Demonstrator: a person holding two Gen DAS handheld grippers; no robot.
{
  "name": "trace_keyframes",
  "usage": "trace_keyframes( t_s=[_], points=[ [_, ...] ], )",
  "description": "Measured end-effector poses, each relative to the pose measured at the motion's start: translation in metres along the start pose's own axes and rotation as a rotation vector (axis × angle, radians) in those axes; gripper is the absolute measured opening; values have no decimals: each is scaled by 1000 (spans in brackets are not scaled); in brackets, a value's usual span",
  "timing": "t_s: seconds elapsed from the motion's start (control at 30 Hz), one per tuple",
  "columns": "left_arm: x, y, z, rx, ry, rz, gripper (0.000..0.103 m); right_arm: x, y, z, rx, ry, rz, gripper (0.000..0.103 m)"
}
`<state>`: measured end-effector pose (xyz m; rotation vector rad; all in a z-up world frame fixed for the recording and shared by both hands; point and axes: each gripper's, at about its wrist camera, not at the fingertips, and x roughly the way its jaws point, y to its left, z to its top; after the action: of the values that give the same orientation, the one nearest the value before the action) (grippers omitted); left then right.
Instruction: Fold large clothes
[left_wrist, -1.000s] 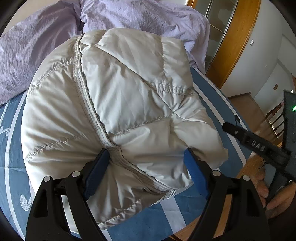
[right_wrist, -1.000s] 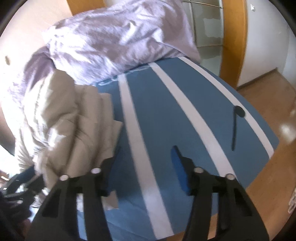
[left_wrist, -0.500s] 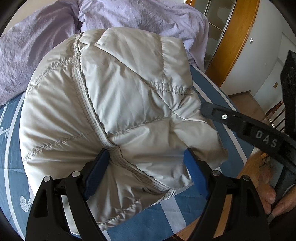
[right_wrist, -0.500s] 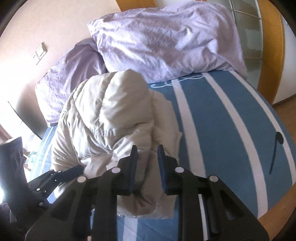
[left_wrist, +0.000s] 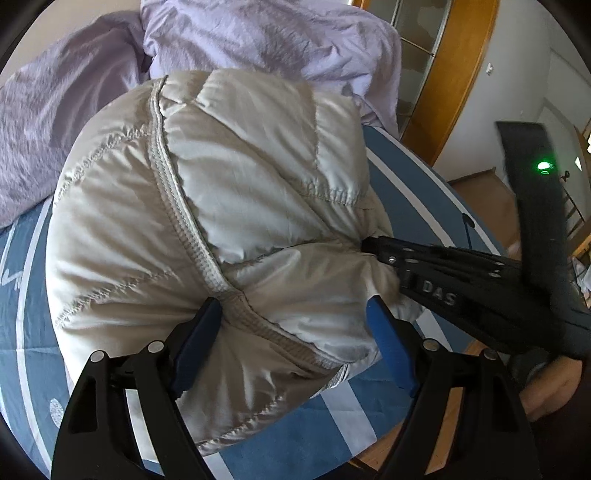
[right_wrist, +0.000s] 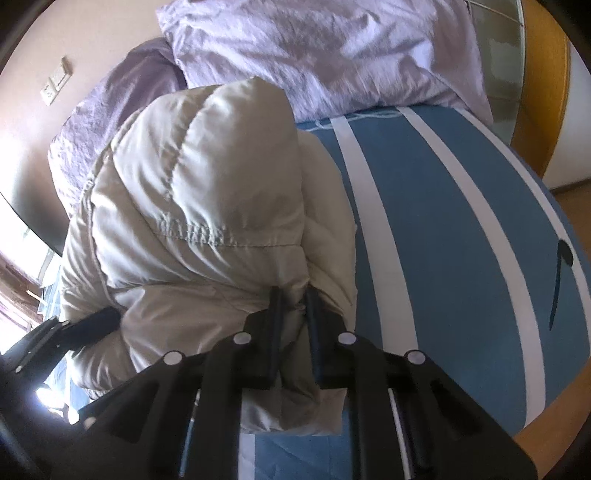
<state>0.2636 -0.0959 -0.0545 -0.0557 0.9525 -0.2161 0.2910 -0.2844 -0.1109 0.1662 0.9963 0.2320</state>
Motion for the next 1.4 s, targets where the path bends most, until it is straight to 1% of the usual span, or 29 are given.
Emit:
trace_keyframes(
  t_s=[0.17, 0.27, 0.53, 0.63, 0.9, 1.0, 1.13, 1.23, 1.4],
  points=[
    [-9, 7, 3, -21, -27, -13, 81, 2, -5, -4, 24, 11, 3, 10],
    [-13, 7, 5, -23, -40, -13, 81, 6, -2, -7, 0, 22, -32, 10],
    [-28, 16, 21, -41, -88, -11, 81, 17, -1, -18, 6, 33, -74, 8],
    [-35, 25, 31, -57, -120, 8, 82, 18, -2, -23, 21, 25, -78, 8],
    [-39, 67, 62, -107, -175, 107, 82, 19, -3, -21, 37, 22, -86, 8],
    [-33, 85, 72, -135, -174, 144, 82, 18, -1, -22, 37, 21, -88, 8],
    [-18, 102, 81, -166, -151, 176, 82, 17, -1, -22, 37, 21, -87, 8],
    [-5, 107, 78, -181, -118, 182, 82, 16, -2, -21, 38, 20, -86, 8],
    [14, 105, 73, -172, -105, 228, 84, 14, -1, -19, 43, 15, -85, 8]
  ],
)
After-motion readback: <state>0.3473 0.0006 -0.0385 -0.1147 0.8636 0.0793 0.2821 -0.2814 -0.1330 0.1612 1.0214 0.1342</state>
